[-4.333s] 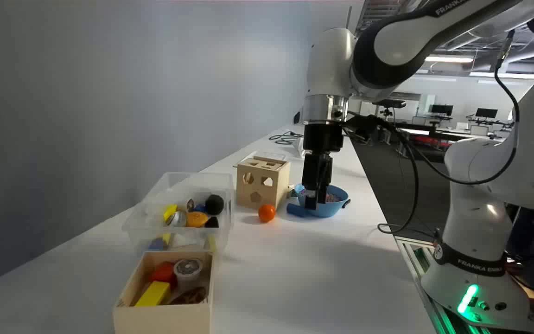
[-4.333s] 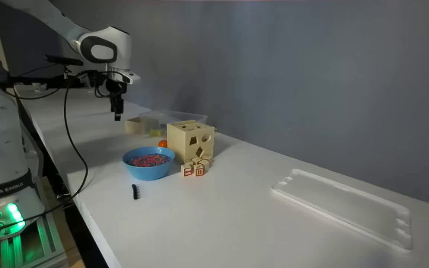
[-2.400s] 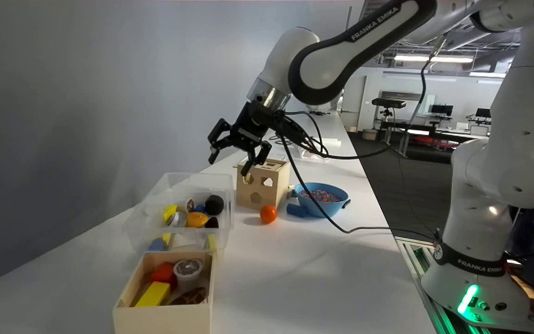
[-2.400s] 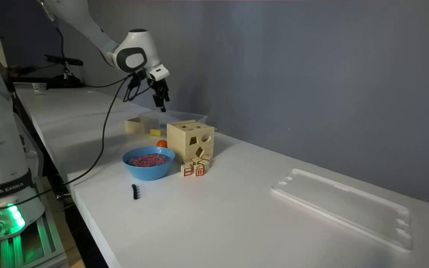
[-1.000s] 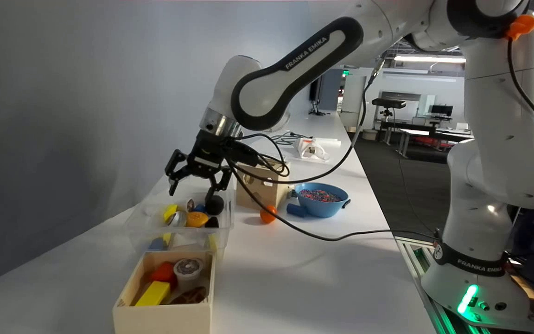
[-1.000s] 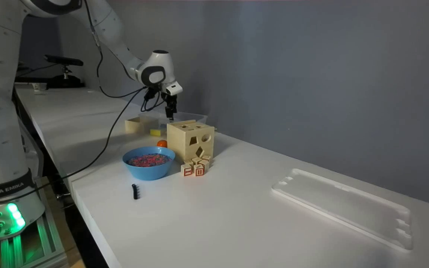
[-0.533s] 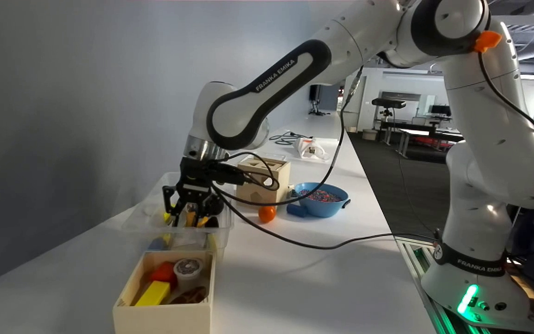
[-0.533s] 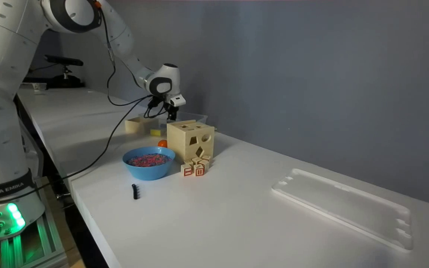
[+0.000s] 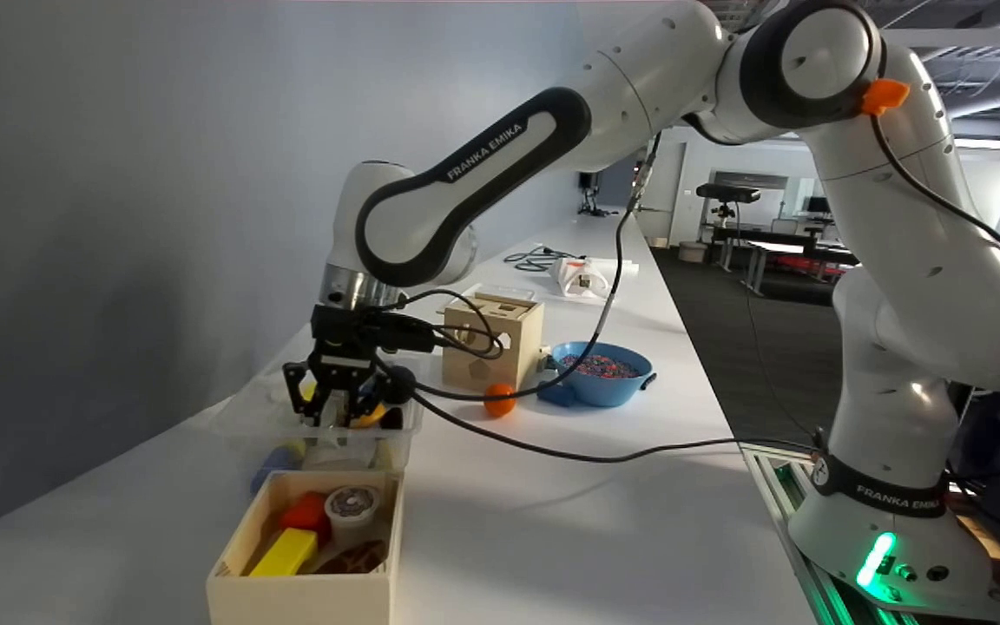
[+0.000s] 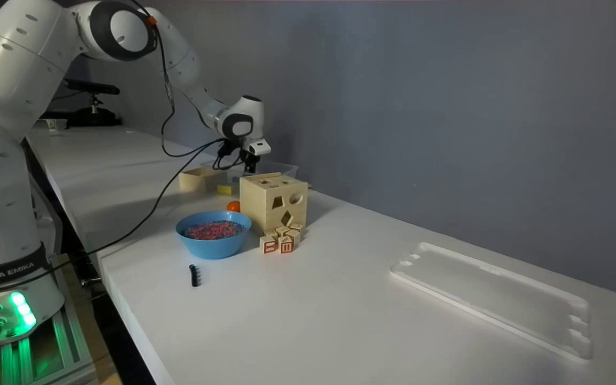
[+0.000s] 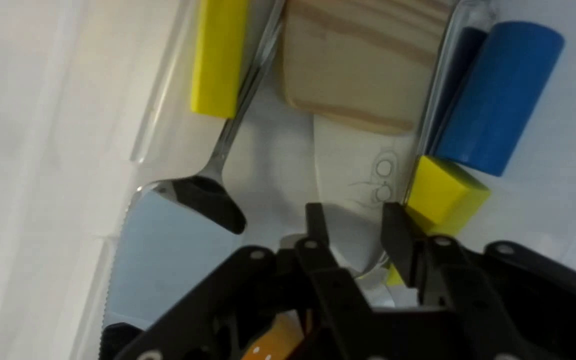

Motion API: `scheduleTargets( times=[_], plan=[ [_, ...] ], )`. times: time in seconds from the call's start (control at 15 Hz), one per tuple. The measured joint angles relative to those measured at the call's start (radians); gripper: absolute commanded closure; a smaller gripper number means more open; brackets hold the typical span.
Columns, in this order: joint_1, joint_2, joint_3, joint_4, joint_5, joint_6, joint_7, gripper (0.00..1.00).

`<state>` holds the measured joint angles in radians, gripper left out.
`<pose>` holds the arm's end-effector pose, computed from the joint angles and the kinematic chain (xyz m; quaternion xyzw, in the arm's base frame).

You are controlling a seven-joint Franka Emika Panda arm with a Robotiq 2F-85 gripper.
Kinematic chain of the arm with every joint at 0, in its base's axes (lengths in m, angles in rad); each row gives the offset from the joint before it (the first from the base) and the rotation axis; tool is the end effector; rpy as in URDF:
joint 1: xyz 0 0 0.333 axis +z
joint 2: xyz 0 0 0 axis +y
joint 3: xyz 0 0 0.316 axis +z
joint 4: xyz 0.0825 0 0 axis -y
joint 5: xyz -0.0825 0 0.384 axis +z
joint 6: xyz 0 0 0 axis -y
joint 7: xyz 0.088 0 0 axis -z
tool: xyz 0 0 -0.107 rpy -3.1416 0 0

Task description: Pick up the spoon from the bucket and put it in the bowl

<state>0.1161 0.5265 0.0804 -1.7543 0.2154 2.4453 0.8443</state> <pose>0.6675 0.1275 0.2869 -0.9106 0.3938 -0.0233 0.1229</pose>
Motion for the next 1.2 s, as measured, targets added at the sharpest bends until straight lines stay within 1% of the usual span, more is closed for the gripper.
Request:
scheduleTargets(
  times=[0.13,0.2,0.27,0.33,0.47,0.53,0.67,0.73,0.8,1.2],
  plan=[
    [0.013,0.018,-0.012,0.025,-0.001,-0.014,0.001,0.33],
    [0.02,0.026,-0.019,0.035,-0.001,-0.02,0.002,0.37],
    [0.025,0.032,-0.025,0.042,-0.001,-0.023,0.003,0.47],
    [0.03,0.037,-0.029,0.049,-0.001,-0.024,0.004,0.6],
    [0.038,0.044,-0.038,0.065,-0.001,-0.041,0.015,0.72],
    [0.043,0.047,-0.043,0.074,-0.001,-0.053,0.022,0.81],
    [0.049,0.053,-0.051,0.088,-0.002,-0.076,0.035,0.95],
    [0.051,0.055,-0.055,0.093,-0.003,-0.087,0.041,0.99],
    [0.053,0.056,-0.06,0.097,-0.004,-0.098,0.049,1.0],
    [0.057,0.046,-0.065,0.096,-0.005,-0.154,0.061,1.0]
  ],
)
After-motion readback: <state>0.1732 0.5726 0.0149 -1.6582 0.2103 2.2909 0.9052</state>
